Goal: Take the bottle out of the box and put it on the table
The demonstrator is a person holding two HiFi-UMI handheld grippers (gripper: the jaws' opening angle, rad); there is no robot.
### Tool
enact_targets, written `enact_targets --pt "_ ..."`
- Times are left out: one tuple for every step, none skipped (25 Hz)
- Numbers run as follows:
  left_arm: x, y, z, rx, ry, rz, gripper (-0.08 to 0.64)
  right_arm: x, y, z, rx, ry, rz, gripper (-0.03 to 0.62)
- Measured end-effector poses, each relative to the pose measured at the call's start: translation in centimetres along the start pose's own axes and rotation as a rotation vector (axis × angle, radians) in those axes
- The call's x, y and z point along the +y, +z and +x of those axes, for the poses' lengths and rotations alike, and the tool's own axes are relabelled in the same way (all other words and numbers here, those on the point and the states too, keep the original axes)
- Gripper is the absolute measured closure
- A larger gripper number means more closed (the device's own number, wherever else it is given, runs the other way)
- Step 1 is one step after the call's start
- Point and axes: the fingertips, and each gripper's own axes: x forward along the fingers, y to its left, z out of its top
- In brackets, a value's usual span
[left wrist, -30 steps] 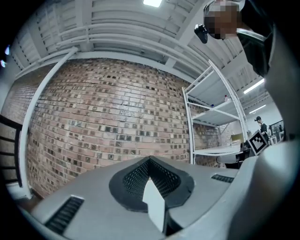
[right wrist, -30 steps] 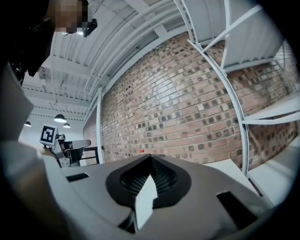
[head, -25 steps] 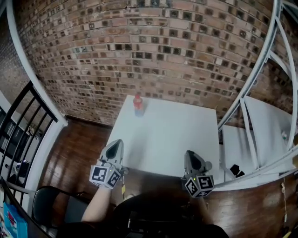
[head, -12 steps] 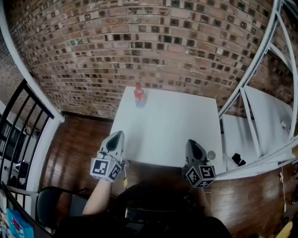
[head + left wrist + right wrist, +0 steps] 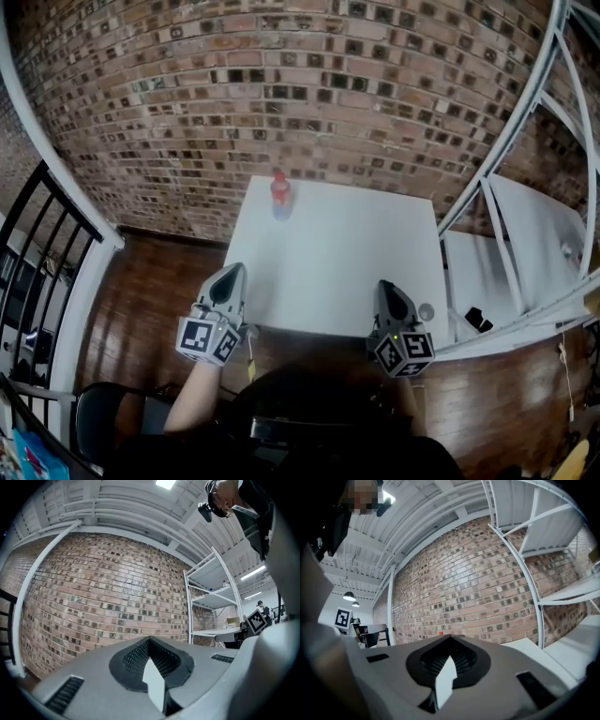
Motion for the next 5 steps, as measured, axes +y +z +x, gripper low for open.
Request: enact_targets --pt "0.10 0.01 -0.07 0.000 0.000 0.001 0.557 0.10 -0.04 -0.05 0.003 0.000 -0.003 0.591" --pt "0.15 0.04 -0.16 0.000 -0.001 0.003 0.557 0.17 -0.10 -0.11 0.005 -0.001 -0.005 0.591" --pt "0.17 0.07 -0.26 0.000 -0.001 0.005 0.557 0.23 -0.16 -0.19 0.008 -0.001 -0.006 0.591" --pt "0.18 0.10 -0.36 0.000 -0.002 0.008 0.557 0.27 -0.21 -0.27 0.010 -0.001 -0.006 0.591" --pt "0.17 0.13 -0.47 0.001 -0.002 0.010 0.557 0.31 -0.27 -0.35 0.012 -0.001 -0.007 0.591"
